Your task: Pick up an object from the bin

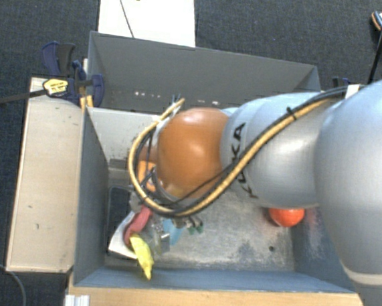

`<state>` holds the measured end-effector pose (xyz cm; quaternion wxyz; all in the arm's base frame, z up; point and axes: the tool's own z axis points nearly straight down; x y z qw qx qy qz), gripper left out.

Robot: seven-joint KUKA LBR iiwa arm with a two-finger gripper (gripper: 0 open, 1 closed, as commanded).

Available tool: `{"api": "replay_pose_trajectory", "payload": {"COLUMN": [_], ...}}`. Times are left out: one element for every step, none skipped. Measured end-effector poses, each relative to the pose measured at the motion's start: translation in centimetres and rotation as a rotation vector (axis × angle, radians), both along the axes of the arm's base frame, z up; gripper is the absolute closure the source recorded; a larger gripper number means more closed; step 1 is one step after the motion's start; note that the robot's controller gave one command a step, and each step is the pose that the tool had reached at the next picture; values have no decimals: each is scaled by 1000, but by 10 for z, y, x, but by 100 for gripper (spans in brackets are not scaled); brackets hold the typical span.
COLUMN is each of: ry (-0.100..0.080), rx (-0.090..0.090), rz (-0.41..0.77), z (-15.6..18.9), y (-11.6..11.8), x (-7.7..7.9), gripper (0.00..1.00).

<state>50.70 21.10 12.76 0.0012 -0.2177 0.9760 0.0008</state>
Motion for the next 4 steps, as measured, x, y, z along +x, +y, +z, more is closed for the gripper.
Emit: {"api": "replay_pose_trajectory", "payload": {"ry": [-6, -6, 5, 5], "rx": [-1, -1, -1, -1], "rz": [194, 192, 221, 208], "z": [-53, -53, -5, 62], "y": [-9, -9, -22, -72], "x": [-21, -21, -12, -21], "gripper": [100, 100, 100, 100]}}
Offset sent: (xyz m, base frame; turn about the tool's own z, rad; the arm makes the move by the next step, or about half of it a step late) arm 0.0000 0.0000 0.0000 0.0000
